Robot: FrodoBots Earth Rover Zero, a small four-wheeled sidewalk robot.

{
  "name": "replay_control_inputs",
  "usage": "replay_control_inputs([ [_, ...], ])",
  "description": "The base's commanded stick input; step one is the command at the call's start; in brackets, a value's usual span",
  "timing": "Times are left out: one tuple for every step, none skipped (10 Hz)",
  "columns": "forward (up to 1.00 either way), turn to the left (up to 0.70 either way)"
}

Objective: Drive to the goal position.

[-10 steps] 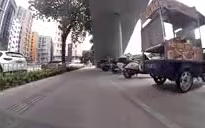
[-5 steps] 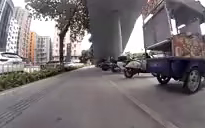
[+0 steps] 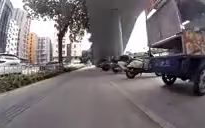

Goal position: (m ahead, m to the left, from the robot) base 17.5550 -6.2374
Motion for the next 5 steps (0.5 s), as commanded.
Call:
replay_control_inputs([
  [0.45,0.00],
  [0.45,0.00],
  [0.45,0.00],
  [0.45,0.00],
  [0.45,0.00],
])
